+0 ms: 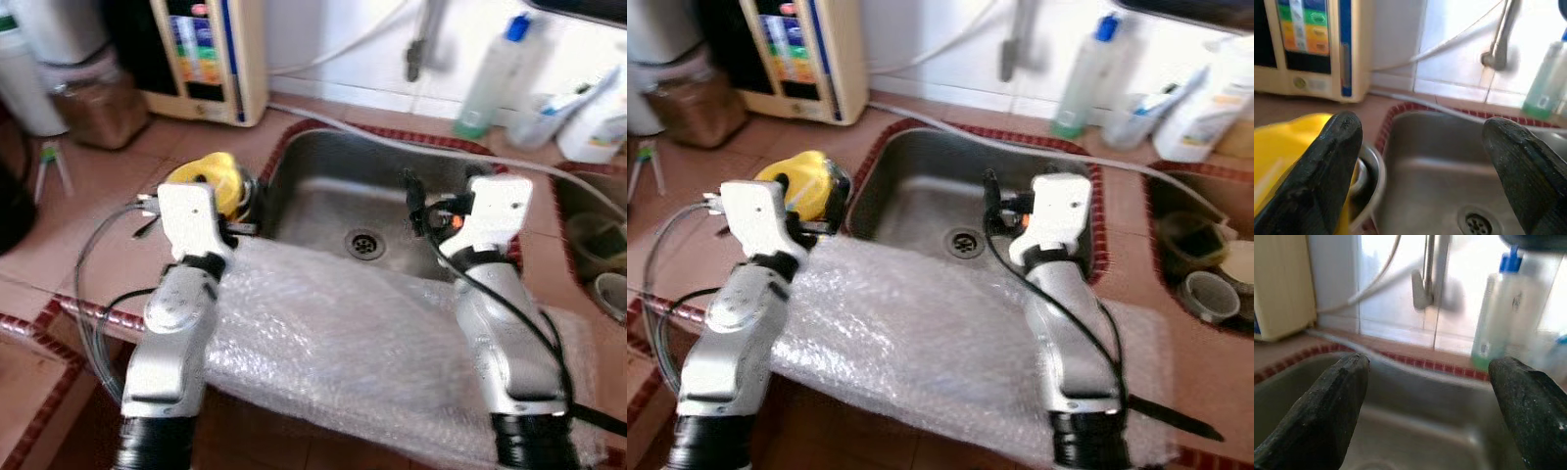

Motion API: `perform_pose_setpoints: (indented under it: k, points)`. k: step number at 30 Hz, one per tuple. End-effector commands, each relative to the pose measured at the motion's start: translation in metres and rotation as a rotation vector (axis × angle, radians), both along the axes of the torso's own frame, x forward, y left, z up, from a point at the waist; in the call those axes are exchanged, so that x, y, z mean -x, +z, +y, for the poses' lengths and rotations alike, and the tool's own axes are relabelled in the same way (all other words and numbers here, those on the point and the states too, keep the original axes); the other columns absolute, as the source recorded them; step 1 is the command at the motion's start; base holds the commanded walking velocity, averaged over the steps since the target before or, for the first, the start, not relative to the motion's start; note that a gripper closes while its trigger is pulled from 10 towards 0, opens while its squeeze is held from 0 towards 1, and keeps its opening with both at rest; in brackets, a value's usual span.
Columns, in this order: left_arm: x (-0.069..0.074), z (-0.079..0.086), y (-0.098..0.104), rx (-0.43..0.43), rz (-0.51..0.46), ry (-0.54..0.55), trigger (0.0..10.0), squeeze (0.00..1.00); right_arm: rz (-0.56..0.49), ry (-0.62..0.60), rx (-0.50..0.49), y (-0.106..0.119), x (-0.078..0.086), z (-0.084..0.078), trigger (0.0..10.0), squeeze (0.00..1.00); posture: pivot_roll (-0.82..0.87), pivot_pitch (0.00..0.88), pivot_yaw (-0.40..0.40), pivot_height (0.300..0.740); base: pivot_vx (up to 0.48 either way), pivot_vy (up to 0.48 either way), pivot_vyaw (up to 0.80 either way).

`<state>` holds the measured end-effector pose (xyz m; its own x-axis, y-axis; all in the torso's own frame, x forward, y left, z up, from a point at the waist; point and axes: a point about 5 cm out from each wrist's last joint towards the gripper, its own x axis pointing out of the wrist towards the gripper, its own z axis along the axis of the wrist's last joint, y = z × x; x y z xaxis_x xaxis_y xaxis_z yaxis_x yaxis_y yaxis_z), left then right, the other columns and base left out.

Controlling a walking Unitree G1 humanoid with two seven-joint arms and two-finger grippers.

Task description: Kitchen organization

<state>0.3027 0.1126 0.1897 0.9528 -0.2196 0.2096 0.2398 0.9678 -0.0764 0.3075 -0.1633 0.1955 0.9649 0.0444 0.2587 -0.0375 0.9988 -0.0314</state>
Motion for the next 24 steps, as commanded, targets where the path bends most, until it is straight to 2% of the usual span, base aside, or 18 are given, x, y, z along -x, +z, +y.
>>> perform_pose_setpoints:
  k: [1,6,11,17,20,24]
  points:
    - [0.0,0.015,-0.001,-0.007,0.012,0.052,10.0,0.0,-0.025,0.042,-0.011,0.006,0.001,0.013,10.0,0.0,-0.08,0.12,-0.02,0.74,0.251,0.0,0.0]
    - [0.001,0.014,0.004,0.014,-0.026,0.053,10.0,0.0,-0.025,0.045,-0.01,0.006,0.0,0.013,10.0,0.0,-0.08,0.119,-0.021,0.74,0.101,0.0,0.0]
    - [0.001,0.011,0.004,-0.015,-0.026,0.057,10.0,0.0,-0.023,0.047,-0.012,0.006,0.0,0.013,10.0,0.0,-0.08,0.122,-0.02,0.74,0.0,0.0,0.0]
    - [0.003,0.018,0.004,-0.054,-0.043,0.151,10.0,0.0,-0.019,0.055,-0.016,0.005,0.0,0.014,10.0,0.0,-0.08,0.125,-0.022,0.74,0.0,0.0,0.0]
    - [0.008,0.027,0.008,-0.09,-0.084,0.245,10.0,0.0,-0.02,0.072,-0.023,0.006,0.001,0.015,10.0,0.0,-0.08,0.125,-0.02,0.74,0.0,0.0,0.0]
    - [0.009,0.028,0.008,-0.097,-0.077,0.25,10.0,0.0,-0.023,0.101,-0.037,0.007,0.002,0.018,10.0,0.0,-0.08,0.125,-0.018,0.74,0.0,0.0,0.0]
